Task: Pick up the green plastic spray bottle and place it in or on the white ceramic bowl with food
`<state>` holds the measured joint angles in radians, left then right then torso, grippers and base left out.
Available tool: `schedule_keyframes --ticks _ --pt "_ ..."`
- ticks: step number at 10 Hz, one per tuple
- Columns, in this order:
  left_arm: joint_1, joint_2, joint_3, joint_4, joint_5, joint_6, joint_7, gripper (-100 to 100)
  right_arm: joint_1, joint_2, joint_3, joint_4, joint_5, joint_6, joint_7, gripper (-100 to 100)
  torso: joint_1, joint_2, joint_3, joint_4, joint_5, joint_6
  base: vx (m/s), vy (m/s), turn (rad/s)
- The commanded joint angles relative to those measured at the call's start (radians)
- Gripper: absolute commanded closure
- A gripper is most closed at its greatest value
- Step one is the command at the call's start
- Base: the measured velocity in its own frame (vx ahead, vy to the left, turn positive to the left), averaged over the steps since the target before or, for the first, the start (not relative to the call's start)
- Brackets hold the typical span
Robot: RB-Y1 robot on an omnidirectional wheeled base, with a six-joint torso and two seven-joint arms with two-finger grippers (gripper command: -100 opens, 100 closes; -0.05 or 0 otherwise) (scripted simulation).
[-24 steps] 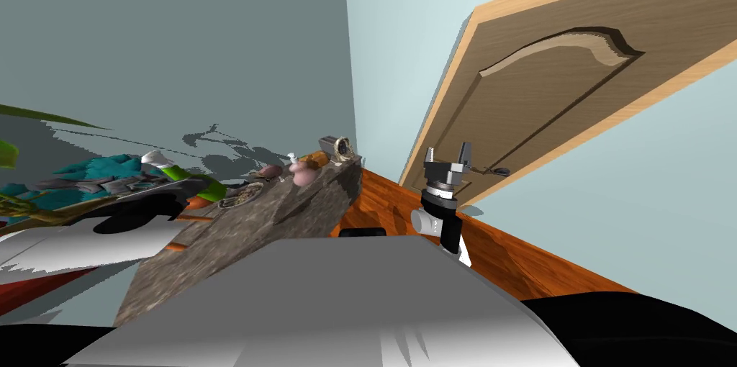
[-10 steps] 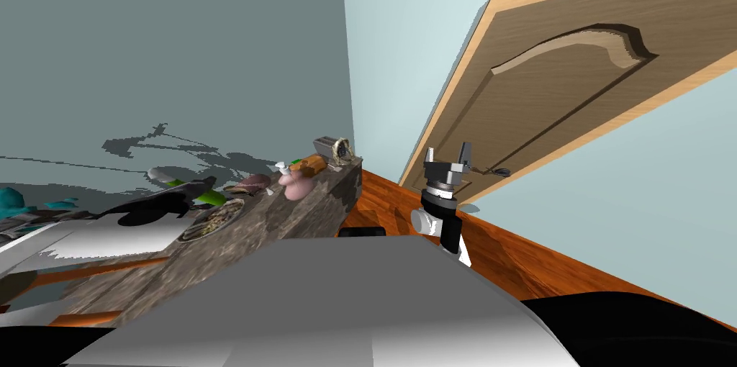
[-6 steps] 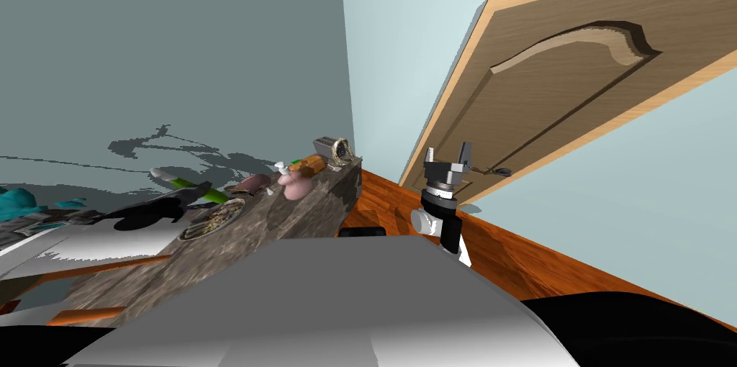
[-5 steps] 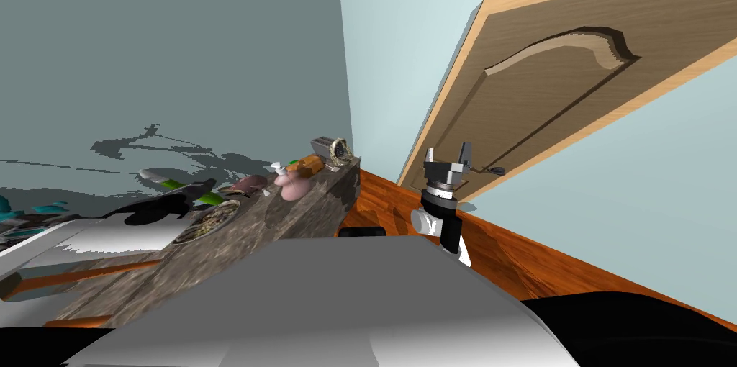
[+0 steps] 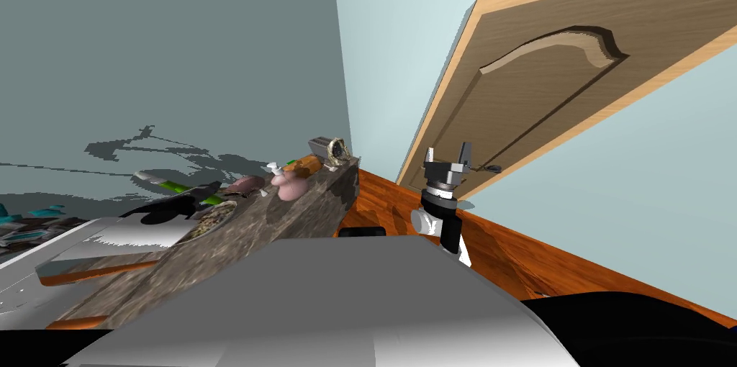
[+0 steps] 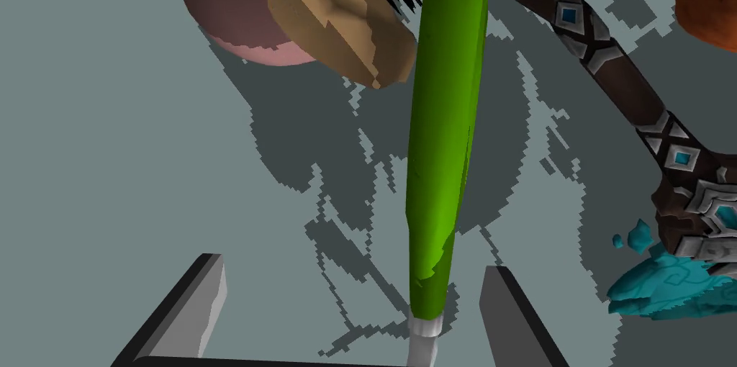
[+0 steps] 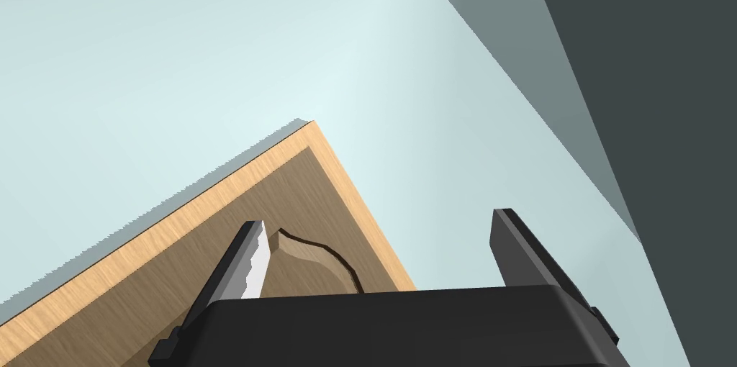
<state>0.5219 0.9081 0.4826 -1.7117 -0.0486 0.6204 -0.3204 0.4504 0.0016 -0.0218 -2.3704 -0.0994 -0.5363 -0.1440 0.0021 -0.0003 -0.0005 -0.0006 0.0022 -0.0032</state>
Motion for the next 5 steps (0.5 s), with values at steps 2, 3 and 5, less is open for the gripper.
schedule_keyframes --ticks 2,3,5 --pt "-0.042 0.052 -0.047 0.075 -0.001 -0.052 0.050 -100 0.000 0.000 0.000 0.000 0.000 0.000 0.000 0 0.000 0.000 0.000 0.000 0.000 0.000 -0.013 -0.037 -0.088" --pt "-0.042 0.073 -0.077 0.108 -0.001 -0.071 0.072 -100 0.000 0.000 0.000 0.000 0.000 0.000 0.000 0 -0.005 0.001 0.000 0.000 -0.001 0.002 -0.035 -0.107 -0.127" --pt "-0.042 0.073 -0.080 0.172 -0.001 -0.112 0.085 -100 0.000 0.000 0.000 0.000 0.000 0.000 0.000 0 -0.005 0.001 0.001 0.000 -0.002 0.000 -0.009 -0.035 0.019"
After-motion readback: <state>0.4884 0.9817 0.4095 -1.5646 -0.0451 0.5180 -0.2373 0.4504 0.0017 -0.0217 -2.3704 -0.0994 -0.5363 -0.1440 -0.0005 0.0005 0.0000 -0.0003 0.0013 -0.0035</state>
